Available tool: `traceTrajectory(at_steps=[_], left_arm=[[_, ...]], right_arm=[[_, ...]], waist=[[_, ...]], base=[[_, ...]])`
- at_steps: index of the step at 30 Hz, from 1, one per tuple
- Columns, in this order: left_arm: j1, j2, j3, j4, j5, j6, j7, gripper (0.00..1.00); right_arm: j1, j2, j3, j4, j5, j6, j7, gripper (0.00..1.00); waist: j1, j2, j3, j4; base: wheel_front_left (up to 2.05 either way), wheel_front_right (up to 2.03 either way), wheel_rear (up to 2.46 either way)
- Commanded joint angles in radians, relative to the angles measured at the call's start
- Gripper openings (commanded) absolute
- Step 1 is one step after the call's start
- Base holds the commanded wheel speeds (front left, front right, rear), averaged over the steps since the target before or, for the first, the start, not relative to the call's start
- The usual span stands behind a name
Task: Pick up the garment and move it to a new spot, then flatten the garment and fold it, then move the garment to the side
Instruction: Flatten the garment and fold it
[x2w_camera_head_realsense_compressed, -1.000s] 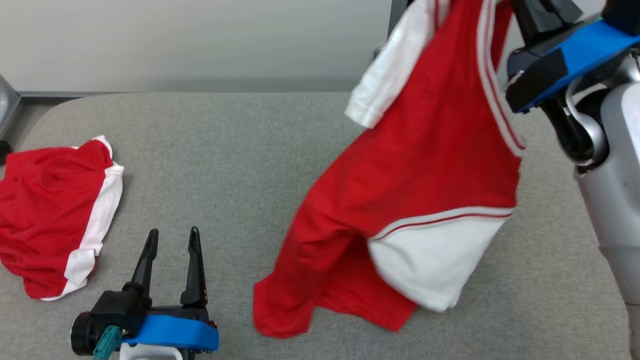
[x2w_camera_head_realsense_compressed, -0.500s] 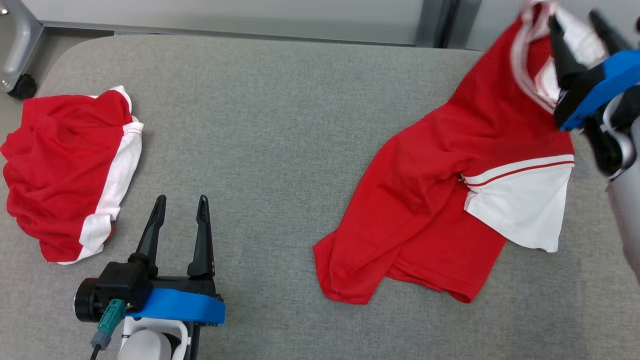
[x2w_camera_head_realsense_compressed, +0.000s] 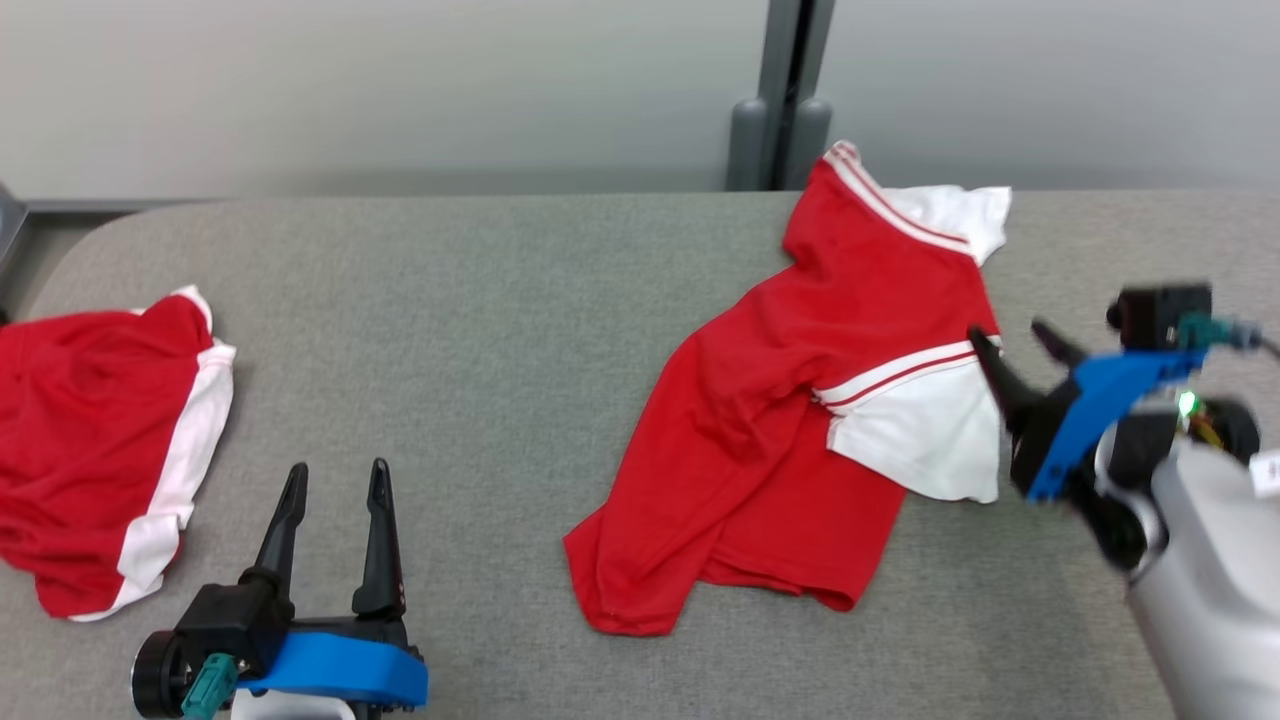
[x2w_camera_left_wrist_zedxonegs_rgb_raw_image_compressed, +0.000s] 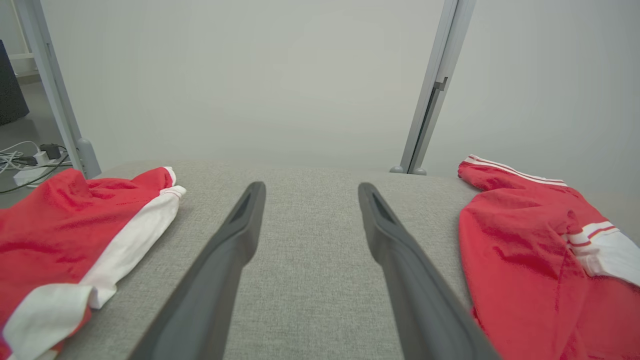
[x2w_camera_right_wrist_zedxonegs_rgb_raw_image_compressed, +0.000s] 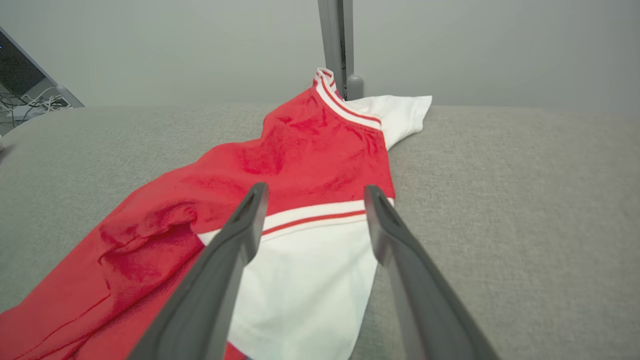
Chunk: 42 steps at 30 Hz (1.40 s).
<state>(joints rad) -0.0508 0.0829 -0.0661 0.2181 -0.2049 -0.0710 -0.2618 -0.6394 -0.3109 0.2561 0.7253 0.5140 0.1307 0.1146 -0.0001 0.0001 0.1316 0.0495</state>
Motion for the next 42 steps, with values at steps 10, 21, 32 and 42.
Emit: traceTrajectory(at_steps=[10, 21, 32, 42], left_arm=[[0.038, 0.005, 0.008, -0.003, 0.004, 0.001, -0.005, 1.0], [0.005, 0.01, -0.008, 0.002, 0.005, -0.011, -0.005, 1.0], [-0.01, 0.011, 0.0, 0.001, -0.002, -0.003, -0.005, 1.0], [0.021, 0.005, 0.023, -0.001, -0.012, 0.008, -0.005, 1.0]], right_arm=[[0.3, 0.139, -0.219, -0.154, -0.083, 0.0, 0.057, 1.0], [0.224, 0.225, -0.408, -0.074, -0.421, 0.0, 0.149, 1.0], [0.181, 0.259, -0.426, 0.026, -0.518, 0.0, 0.176, 0.0], [0.287, 0.238, -0.496, -0.169, -0.445, 0.0, 0.157, 0.0]], waist=[[0.0001, -0.0001, -0.044, -0.035], [0.0001, -0.0001, 0.005, 0.016], [0.0001, -0.0001, 0.037, 0.023], [0.0001, -0.0001, -0.014, -0.048]], base=[[0.0, 0.0, 0.0], [0.0, 0.0, 0.0], [0.0, 0.0, 0.0], [0.0, 0.0, 0.0]])
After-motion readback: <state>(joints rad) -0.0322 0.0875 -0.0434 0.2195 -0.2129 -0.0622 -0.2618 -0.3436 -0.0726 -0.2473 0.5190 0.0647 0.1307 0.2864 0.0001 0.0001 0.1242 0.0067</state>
